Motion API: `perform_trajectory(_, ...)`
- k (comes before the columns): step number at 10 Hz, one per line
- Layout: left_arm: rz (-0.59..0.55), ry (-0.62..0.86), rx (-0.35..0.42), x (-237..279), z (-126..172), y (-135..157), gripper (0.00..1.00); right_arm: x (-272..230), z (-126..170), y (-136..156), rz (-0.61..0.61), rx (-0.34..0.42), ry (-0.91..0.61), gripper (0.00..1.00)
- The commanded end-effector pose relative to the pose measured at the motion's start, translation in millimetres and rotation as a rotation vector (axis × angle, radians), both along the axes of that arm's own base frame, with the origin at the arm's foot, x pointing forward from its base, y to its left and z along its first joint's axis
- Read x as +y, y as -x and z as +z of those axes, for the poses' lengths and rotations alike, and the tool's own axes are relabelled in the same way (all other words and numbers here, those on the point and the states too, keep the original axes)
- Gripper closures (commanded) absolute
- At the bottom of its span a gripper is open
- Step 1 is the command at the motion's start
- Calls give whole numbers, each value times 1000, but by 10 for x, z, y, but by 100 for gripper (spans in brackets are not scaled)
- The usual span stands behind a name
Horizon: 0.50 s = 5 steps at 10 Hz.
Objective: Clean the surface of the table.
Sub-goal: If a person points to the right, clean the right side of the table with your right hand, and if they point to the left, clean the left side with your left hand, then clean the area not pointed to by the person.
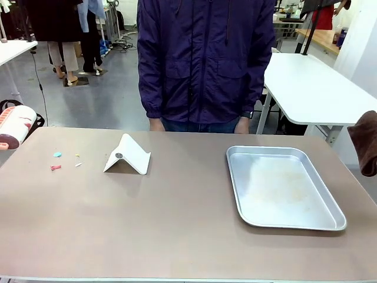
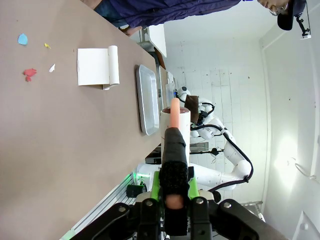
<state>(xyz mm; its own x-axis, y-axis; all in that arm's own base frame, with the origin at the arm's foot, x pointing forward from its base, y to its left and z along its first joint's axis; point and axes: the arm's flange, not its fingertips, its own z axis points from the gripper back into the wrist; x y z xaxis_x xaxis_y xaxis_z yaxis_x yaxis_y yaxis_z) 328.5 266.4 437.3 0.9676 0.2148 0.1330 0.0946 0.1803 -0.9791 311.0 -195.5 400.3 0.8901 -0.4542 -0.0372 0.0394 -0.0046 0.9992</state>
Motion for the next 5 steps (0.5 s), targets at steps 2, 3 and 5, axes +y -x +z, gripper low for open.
perform_trajectory(2,-7,2,-17,6,2,30,100,-9,35,1,-8,-19,-24,90)
perform_trajectory(3,-7,2,-17,6,2,30,100,-9,35,1,-8,-19,-24,90)
perform_trajectory(5,-7,2,-17,6,2,30,100,-9,35,1,-8,-19,-24,90)
